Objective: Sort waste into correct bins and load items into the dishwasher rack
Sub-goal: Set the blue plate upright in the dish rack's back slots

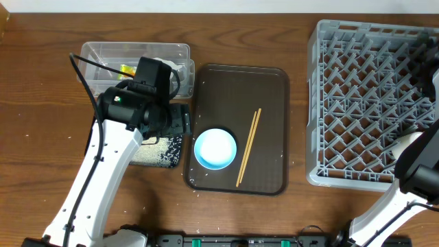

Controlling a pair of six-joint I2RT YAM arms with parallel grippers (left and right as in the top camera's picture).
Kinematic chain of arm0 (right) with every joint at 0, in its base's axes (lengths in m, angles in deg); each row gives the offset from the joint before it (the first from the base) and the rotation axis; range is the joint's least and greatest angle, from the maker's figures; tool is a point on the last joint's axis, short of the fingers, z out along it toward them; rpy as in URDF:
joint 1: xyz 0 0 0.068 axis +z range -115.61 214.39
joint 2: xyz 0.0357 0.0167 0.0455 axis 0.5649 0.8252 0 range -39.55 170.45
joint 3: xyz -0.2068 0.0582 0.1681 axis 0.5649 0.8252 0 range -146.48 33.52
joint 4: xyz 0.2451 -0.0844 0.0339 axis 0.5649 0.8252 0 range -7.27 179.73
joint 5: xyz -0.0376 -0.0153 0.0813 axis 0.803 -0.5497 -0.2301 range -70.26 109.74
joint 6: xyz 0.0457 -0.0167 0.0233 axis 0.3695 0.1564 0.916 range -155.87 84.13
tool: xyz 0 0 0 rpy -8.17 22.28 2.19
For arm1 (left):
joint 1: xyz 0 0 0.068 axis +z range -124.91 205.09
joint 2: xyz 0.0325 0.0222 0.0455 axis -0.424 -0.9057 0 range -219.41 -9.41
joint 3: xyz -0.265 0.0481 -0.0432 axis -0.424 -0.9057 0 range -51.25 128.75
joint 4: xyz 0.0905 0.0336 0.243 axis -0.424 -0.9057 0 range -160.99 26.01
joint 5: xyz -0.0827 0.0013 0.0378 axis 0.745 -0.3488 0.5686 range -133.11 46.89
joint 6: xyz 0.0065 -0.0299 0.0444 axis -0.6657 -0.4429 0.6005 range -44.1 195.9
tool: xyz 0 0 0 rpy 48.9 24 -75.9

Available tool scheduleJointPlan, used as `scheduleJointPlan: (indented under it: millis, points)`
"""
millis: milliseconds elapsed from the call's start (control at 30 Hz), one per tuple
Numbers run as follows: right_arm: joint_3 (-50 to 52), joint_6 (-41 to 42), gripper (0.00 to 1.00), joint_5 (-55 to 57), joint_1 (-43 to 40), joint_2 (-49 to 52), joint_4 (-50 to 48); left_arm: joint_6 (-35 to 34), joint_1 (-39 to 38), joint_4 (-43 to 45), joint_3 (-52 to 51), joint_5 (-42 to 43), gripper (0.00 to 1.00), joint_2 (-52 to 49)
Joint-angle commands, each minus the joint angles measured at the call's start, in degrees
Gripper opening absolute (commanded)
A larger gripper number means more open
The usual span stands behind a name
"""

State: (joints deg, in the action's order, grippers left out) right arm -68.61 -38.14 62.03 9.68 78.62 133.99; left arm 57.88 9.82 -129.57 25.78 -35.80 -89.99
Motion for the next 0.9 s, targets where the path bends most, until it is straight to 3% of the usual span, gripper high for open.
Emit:
scheduleJointPlan:
  millis: [0, 433, 667, 867]
  points:
    - [0.3, 4.2, 0.99, -5.4, 0.8, -5.6, 0.9, -0.3, -0.2, -0.2, -0.4, -0.3, 0.8, -0.3]
    - [0.3, 4.5, 0.99, -56.1, 1.9, -25.2, 6.3, -0.2, -0.2, -0.2, -0.4, -0.3, 0.81, -0.3]
    - [0.6, 4.6, 0.99, -56.1, 10.0, -27.0, 15.5, 0.2, -0.1, -0.4, -0.4, -1.0, 0.82, -0.3]
    - [4.7, 5.2, 0.99, -53.0, 20.0, -27.0, 17.6, 0.1, 0.2, -3.1, -0.4, -5.8, 0.82, -0.3]
